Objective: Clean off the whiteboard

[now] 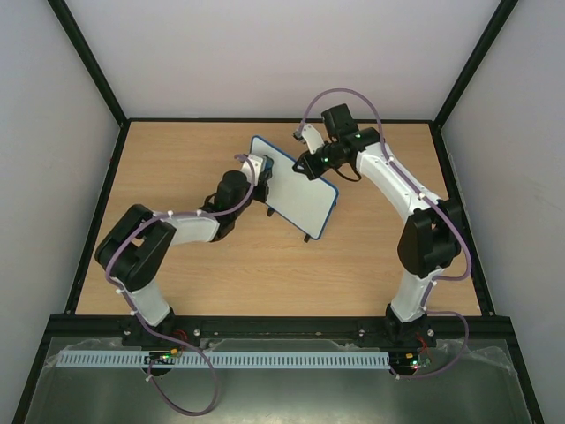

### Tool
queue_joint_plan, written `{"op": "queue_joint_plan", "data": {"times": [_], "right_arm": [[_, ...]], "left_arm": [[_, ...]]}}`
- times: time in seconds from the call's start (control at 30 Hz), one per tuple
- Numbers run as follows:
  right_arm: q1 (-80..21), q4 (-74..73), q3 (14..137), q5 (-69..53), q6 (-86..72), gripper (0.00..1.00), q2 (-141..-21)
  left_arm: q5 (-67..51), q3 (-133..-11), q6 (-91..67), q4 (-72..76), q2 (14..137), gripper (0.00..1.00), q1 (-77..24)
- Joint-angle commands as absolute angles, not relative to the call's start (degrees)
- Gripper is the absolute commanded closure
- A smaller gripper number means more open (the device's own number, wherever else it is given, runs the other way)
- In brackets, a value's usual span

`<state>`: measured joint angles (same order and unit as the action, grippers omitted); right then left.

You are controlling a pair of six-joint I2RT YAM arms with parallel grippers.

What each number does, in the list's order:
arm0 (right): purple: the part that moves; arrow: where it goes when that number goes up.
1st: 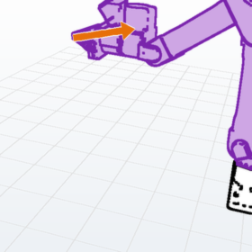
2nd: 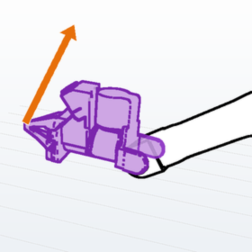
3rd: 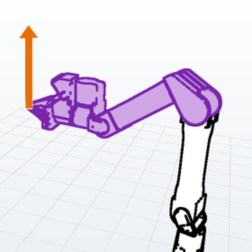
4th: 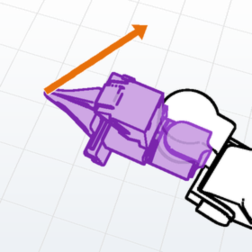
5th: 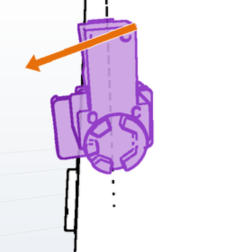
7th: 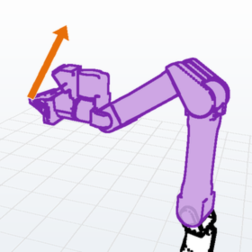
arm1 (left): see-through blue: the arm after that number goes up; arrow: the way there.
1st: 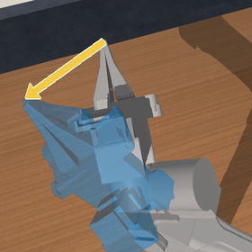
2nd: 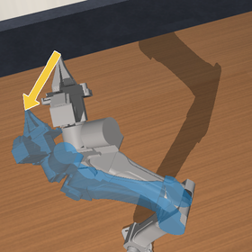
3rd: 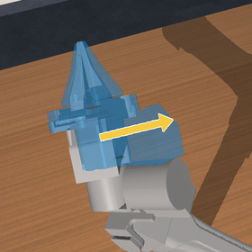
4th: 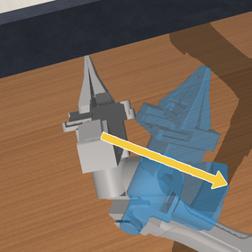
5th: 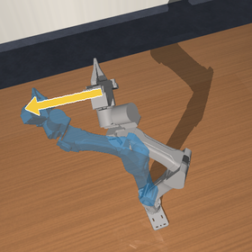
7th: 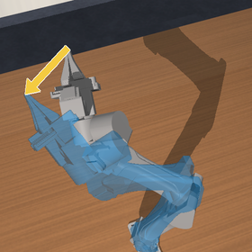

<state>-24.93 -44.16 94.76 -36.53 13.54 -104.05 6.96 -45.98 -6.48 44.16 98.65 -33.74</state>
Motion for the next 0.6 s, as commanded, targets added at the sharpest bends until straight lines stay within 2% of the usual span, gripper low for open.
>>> {"op": "queue_joint_plan", "data": {"times": [0.0,0.33,0.57], "right_arm": [[-28.5,-60.0,90.1,-39.3,15.1,0.98,-110.7],[-28.5,-59.8,89.9,-39.1,15.0,0.98,-110.7],[-28.4,-59.5,89.8,-38.7,14.8,0.98,-110.4]], "left_arm": [[-2.9,-49.4,-3.4,46.5,99.7,0.97,-38.5],[5.1,-54.0,0.5,38.4,101.3,0.97,-54.5],[8.2,-55.5,-0.4,37.3,104.0,0.97,-59.9]]}}
